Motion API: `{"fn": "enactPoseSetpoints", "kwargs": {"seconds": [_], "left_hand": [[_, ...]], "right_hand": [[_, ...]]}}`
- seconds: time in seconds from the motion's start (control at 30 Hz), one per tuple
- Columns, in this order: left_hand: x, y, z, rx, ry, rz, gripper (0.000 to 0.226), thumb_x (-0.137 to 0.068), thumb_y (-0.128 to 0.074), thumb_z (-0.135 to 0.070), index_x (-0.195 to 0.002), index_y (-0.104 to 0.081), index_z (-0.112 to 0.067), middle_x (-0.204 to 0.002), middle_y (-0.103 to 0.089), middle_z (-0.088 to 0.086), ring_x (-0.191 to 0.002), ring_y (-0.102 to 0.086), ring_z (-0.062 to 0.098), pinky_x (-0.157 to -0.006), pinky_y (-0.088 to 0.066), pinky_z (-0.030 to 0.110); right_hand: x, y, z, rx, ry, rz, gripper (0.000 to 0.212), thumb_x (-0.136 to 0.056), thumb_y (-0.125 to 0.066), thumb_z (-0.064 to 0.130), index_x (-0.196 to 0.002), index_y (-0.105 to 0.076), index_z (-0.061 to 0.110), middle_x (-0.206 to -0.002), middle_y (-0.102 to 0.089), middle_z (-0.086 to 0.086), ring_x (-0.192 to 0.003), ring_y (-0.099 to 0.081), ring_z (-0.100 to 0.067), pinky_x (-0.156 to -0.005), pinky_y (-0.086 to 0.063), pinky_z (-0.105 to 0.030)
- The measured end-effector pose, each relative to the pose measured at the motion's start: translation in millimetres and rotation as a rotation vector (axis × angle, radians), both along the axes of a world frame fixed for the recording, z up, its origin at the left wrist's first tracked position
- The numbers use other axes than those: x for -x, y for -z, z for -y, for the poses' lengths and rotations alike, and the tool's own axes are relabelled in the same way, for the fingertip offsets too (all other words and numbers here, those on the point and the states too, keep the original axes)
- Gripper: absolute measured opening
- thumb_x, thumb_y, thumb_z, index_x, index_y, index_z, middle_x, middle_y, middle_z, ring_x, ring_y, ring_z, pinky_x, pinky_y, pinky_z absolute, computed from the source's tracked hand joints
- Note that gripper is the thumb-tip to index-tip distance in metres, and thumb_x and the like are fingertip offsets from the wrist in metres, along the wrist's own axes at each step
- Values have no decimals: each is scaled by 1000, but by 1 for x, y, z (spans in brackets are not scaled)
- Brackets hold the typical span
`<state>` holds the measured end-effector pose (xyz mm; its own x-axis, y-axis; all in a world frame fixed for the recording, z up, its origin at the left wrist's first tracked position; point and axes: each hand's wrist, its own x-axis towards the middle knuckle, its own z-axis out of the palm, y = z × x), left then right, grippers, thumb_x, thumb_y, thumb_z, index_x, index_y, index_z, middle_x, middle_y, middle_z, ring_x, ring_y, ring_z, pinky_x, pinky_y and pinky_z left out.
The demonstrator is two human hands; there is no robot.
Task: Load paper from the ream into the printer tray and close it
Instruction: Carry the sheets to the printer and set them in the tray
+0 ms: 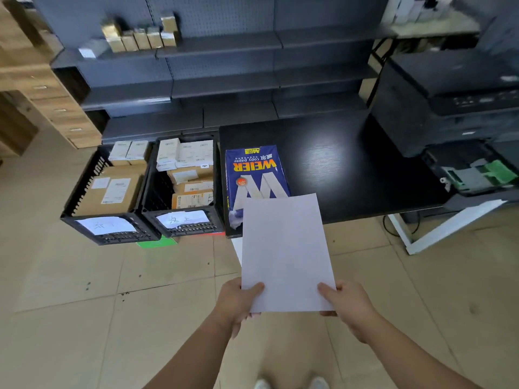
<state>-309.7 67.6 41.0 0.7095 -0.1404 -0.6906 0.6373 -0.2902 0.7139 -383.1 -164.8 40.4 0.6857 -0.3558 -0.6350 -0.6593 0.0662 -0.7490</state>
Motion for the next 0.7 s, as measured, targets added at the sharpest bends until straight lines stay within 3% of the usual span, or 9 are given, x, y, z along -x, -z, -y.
{"fn": "enactPoseSetpoints", "kwargs": {"seconds": [0.17, 0.27, 0.37, 0.53, 0.7], "left_hand": [[-10, -33, 56, 48, 58, 65, 10, -93, -66, -12, -98, -68, -4, -71, -66, 10, -48, -52, 19, -37, -35, 20], [-13, -49, 101, 113, 106, 89, 16, -93, -66, -13, -107, -69, -5, -88, -73, 7, -64, -63, 20, -44, -47, 23], [-13, -62, 148, 156, 159, 116, 20, -94, -66, -16, -112, -70, -11, -102, -76, 5, -83, -71, 22, -56, -57, 31], [-9, -91, 224, 178, 305, 186, 14, -95, -66, -16, -107, -70, -10, -99, -75, 3, -88, -71, 22, -65, -61, 36], [3, -111, 294, 249, 536, 179, 10, -95, -65, -14, -102, -72, -14, -99, -79, 3, -93, -74, 26, -82, -62, 49]], "right_hand": [[14, -30, 41, 30, 123, 78, 13, -94, -62, 18, -96, -72, 10, -102, -74, -7, -90, -71, -25, -64, -62, -34], [28, -48, 73, 72, 212, 104, 14, -94, -63, 22, -95, -72, 11, -99, -75, -5, -83, -73, -24, -71, -64, -41], [44, -64, 108, 108, 301, 135, 15, -94, -63, 24, -93, -70, 12, -96, -74, -3, -77, -74, -24, -67, -62, -37], [77, -84, 160, 163, 453, 193, 15, -94, -63, 25, -94, -72, 13, -95, -75, -4, -76, -74, -25, -78, -62, -47], [122, -97, 189, 233, 701, 203, 15, -94, -64, 21, -88, -72, 8, -90, -76, -11, -71, -71, -26, -66, -62, -41]]}}
